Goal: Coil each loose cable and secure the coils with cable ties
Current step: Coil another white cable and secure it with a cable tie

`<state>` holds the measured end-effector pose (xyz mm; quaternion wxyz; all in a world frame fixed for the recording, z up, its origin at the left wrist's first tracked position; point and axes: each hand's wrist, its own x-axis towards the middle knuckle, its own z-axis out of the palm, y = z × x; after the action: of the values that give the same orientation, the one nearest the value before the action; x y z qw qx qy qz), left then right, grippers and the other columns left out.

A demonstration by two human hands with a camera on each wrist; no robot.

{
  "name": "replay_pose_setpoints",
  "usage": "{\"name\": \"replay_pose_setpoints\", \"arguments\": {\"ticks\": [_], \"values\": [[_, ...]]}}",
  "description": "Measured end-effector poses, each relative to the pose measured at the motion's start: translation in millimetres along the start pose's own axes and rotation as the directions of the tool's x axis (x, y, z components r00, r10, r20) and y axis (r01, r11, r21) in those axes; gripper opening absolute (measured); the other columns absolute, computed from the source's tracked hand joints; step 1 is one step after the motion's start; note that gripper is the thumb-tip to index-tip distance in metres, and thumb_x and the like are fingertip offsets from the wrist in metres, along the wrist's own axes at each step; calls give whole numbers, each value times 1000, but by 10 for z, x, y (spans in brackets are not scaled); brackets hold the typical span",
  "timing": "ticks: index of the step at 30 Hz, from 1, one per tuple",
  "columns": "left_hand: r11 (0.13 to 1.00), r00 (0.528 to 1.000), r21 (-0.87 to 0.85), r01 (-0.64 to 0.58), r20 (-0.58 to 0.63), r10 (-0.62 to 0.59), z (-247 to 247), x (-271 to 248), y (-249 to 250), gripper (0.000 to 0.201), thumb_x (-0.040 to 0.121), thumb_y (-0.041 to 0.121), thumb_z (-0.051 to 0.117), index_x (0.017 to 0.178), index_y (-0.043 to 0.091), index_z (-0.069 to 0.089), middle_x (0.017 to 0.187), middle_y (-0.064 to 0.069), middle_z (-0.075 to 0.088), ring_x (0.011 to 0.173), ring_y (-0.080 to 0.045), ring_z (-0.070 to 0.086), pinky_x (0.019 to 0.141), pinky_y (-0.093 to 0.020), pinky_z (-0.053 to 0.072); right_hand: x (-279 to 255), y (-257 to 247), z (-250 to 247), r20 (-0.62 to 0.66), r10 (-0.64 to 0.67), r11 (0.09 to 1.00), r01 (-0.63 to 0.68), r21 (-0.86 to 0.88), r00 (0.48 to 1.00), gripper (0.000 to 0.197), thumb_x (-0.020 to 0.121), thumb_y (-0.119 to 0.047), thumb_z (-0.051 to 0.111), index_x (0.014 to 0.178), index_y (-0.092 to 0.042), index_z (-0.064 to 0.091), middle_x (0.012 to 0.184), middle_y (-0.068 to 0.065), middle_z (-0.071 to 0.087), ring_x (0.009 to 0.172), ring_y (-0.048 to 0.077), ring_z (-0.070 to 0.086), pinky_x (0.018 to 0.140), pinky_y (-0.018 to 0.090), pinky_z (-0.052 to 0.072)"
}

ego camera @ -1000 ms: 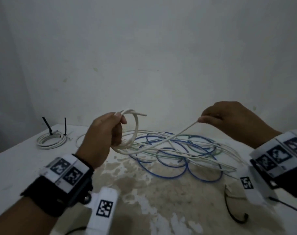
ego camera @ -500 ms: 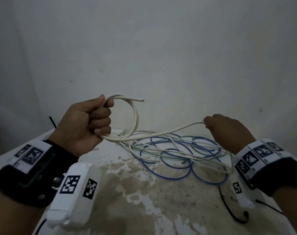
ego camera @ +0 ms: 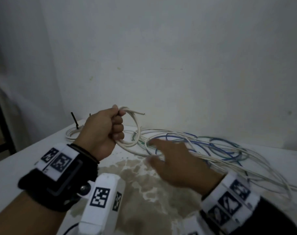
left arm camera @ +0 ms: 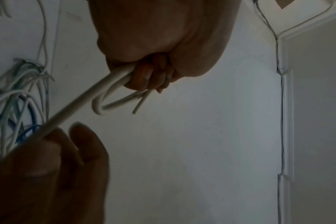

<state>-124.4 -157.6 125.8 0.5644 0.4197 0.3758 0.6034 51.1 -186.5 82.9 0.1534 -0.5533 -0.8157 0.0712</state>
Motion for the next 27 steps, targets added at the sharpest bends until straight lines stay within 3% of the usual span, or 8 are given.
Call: {"name": "replay_pose_setpoints", "arguments": {"ticks": [2, 4, 8, 11, 15, 20, 24, 27], "values": [[1000, 1000, -26, 10, -15, -10, 22, 13, 25, 32, 103, 26, 35, 79, 11, 51, 42, 11, 25, 32, -3, 20, 34, -15, 17, -94, -187, 210, -44, -98, 955, 106, 277, 994, 40, 93, -53, 42, 125, -30, 47, 119, -8, 58, 109, 11, 51, 96, 33, 36], [998, 999, -49, 35, -10, -36, 10, 16, 73, 32, 103, 24, 35, 79, 10, 51, 42, 10, 25, 31, -3, 21, 33, -15, 17, -105, -159, 400, -188, -167, 921, 221, 320, 968, 22, 96, -43, 45, 105, -25, 54, 89, -10, 56, 81, 4, 49, 74, 25, 36], [994, 993, -14, 112, 25, -112, -135, -7, 186, 30, 102, 22, 35, 80, 9, 50, 44, 10, 23, 31, -3, 19, 31, -15, 17, -47, 178, 508, -198, -285, 915, 327, 235, 938, 30, 99, -38, 39, 97, -18, 62, 82, -4, 59, 75, 6, 49, 67, 22, 35], [983, 985, 92, 158, 58, -164, -255, -56, 203, 29, 101, 23, 37, 80, 8, 52, 46, 10, 23, 32, -3, 19, 31, -15, 16, 20, 536, 457, -14, -271, 958, 272, 96, 962, 37, 100, -42, 33, 88, -16, 56, 78, -5, 54, 74, 9, 48, 68, 25, 38], [962, 974, 204, 182, 96, -205, -341, -154, 221, 28, 96, 26, 44, 81, 7, 57, 47, 10, 21, 34, -3, 18, 32, -16, 15, 168, 1023, 245, 69, -89, 970, 102, -219, 994, 41, 100, -45, 27, 104, -19, 58, 98, 3, 62, 92, 22, 58, 83, 37, 45], [947, 958, 293, 128, 209, -194, -137, -298, -57, 25, 91, 25, 47, 79, 7, 59, 50, 6, 25, 37, -5, 17, 40, -18, 13, 369, 1068, -208, -263, 63, 970, -121, -212, 963, 40, 96, -43, 44, 67, -17, 52, 73, 7, 61, 74, 26, 57, 65, 33, 42], [972, 975, 229, 49, 201, -97, 150, -306, -509, 25, 100, 16, 37, 83, 7, 53, 49, 4, 32, 40, -8, 24, 42, -20, 21, 525, 673, -445, -443, 260, 965, -224, 133, 858, 41, 92, -34, 54, 64, -5, 54, 64, 8, 53, 65, 24, 50, 60, 29, 32], [992, 986, 128, 25, 161, -46, 294, -240, -722, 24, 101, 16, 34, 87, 6, 51, 54, 2, 35, 47, -13, 28, 50, -25, 23, 556, 406, -424, -263, 389, 751, -139, 645, 883, 25, 94, -24, 47, 82, -6, 59, 64, 7, 47, 55, 22, 44, 53, 29, 35]]}}
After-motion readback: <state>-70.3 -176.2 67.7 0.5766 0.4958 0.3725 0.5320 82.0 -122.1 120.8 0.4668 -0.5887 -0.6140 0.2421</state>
